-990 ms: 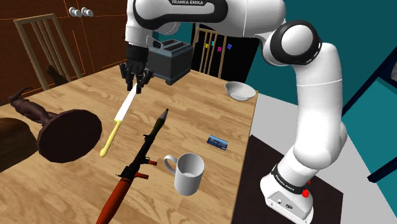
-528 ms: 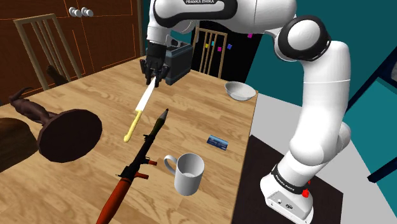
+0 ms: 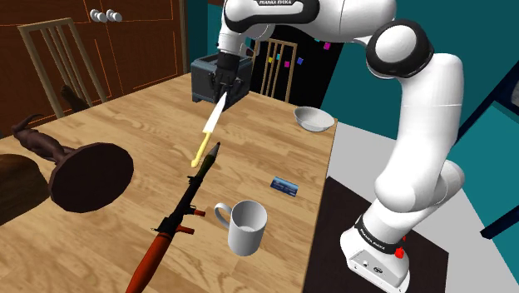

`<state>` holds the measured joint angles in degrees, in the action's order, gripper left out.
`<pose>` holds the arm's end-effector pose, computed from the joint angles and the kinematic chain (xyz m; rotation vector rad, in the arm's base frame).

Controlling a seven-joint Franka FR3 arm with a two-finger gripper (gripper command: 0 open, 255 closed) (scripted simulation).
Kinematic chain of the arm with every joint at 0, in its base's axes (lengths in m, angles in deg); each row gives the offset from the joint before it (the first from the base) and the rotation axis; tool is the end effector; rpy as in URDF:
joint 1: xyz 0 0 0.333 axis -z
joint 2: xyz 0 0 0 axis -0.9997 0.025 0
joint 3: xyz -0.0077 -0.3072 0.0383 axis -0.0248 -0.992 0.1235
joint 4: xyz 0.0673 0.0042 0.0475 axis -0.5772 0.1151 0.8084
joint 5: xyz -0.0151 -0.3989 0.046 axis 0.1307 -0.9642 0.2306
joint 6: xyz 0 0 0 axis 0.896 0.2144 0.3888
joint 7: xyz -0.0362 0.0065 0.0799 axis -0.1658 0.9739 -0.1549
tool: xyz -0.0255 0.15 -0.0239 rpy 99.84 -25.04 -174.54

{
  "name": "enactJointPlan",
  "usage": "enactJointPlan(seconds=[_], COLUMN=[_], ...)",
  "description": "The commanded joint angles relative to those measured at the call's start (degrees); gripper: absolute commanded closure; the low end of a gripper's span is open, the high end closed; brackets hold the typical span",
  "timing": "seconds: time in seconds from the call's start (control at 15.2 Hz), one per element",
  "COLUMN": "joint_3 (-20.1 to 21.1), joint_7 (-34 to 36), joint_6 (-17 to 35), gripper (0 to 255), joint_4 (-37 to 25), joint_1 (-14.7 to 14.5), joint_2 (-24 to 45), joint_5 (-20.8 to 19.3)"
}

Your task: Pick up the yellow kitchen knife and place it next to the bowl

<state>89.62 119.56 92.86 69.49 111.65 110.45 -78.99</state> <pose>0.6659 0.0840 0.4090 -2.4623 1.6806 0.4024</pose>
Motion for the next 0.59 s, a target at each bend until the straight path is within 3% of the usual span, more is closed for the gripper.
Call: enactJointPlan(seconds=[0.0, 0.53], joint_3=[-0.64, -3.47], joint_7=[-1.89, -9.81], joint_6=[-1.10, -6.30], gripper=[255, 255], joint_4=[-1.37, -8.60], joint_1=[1.19, 6.04], joint_2=[0.73, 4.67], joint_5=[-0.34, -2.09])
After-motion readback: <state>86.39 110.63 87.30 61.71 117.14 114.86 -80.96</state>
